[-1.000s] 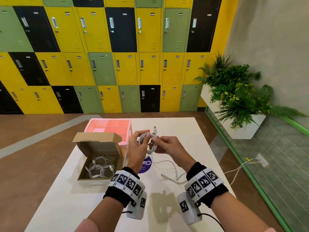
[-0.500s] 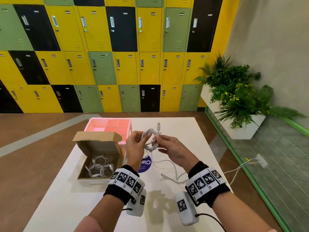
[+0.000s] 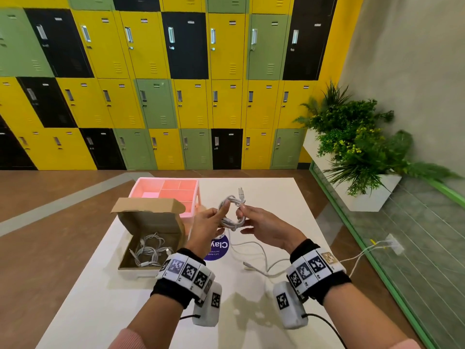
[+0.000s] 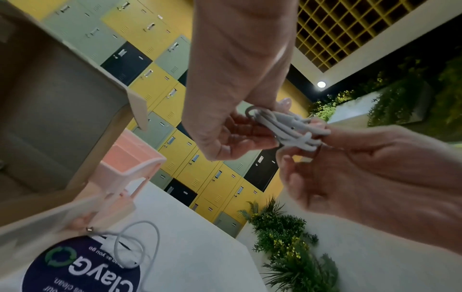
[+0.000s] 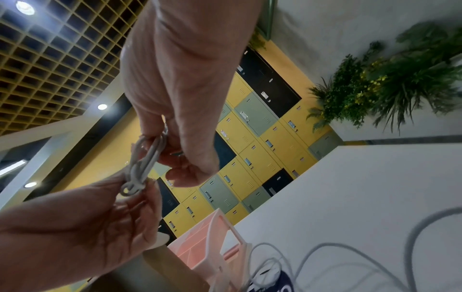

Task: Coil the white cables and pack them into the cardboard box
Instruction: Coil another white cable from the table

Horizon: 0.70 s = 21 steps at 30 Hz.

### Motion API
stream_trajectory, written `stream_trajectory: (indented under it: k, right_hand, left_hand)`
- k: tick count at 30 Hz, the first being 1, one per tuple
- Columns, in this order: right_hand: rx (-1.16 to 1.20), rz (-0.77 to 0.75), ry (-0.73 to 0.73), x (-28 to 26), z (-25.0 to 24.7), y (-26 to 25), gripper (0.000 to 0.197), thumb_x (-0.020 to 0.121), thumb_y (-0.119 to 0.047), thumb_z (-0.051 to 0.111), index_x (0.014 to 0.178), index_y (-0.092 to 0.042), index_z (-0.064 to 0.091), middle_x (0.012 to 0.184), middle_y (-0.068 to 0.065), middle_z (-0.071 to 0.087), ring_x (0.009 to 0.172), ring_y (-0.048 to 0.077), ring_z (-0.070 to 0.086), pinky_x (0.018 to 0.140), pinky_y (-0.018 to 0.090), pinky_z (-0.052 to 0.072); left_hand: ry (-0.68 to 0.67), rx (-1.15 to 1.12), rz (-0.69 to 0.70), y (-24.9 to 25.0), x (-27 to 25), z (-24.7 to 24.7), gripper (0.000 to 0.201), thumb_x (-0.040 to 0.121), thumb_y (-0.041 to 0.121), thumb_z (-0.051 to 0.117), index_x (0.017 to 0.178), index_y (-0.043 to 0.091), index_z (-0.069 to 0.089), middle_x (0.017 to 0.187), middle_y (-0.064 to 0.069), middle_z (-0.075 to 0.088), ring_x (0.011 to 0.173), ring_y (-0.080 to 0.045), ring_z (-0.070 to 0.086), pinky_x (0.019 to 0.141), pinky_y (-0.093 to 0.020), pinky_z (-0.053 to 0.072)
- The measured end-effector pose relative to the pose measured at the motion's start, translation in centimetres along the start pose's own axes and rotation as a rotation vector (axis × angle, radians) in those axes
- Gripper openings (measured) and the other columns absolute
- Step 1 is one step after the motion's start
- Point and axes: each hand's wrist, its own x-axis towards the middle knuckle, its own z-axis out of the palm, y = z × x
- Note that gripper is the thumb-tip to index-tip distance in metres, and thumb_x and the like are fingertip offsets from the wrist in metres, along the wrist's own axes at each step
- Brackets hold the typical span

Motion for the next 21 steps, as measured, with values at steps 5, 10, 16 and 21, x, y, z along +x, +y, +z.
stream_trajectory:
  k: [5,10,16,21]
  right_hand:
    - [-0.03,-0.013,-0.036,-0.3,-0.6,0.0,0.023,0.101,-0.025,0.042,0.096,-0.005,0.053,0.082,0.003,0.055,0.074,0.009,0.055,0.068,0.021,0.05]
    - [-0.023,-0.058,0.015,-0.1,-0.6,0.0,0.02,0.099,-0.017,0.046,0.094,0.0,0.056,0.08,0.006,0.057,0.071,0.008,0.062,0.073,0.018,0.053]
    - [0.093,-0.14,0.21,1.1,-0.3,1.2,0.03,0.097,-0.011,0.048,0.112,0.015,0.055,0.095,0.015,0.06,0.086,0.016,0.063,0.08,0.021,0.056]
    - [0.223,-0.197,0.322,1.2,-0.1,1.0,0.014,0.097,-0.007,0.048,0.094,0.004,0.057,0.087,0.014,0.059,0.082,0.019,0.063,0.078,0.02,0.057]
  left_hand:
    - [-0.036,-0.008,-0.143,0.2,-0.1,-0.1,0.038,0.073,0.048,0.071,0.082,0.012,0.063,0.065,0.001,0.06,0.066,-0.014,0.052,0.068,-0.03,0.037]
    - [-0.073,-0.047,-0.213,0.5,0.1,-0.3,0.054,0.054,0.059,0.081,0.08,0.014,0.066,0.071,-0.001,0.058,0.068,-0.015,0.047,0.059,-0.026,0.035]
    - [-0.129,-0.046,-0.095,0.9,-0.5,-0.2,0.056,0.063,0.036,0.081,0.106,0.004,0.065,0.099,-0.008,0.07,0.098,-0.024,0.063,0.095,-0.039,0.048]
    - [-0.114,0.084,-0.075,0.1,-0.6,-0.3,0.048,0.067,0.022,0.08,0.108,0.004,0.063,0.101,-0.011,0.071,0.098,-0.024,0.066,0.086,-0.031,0.052]
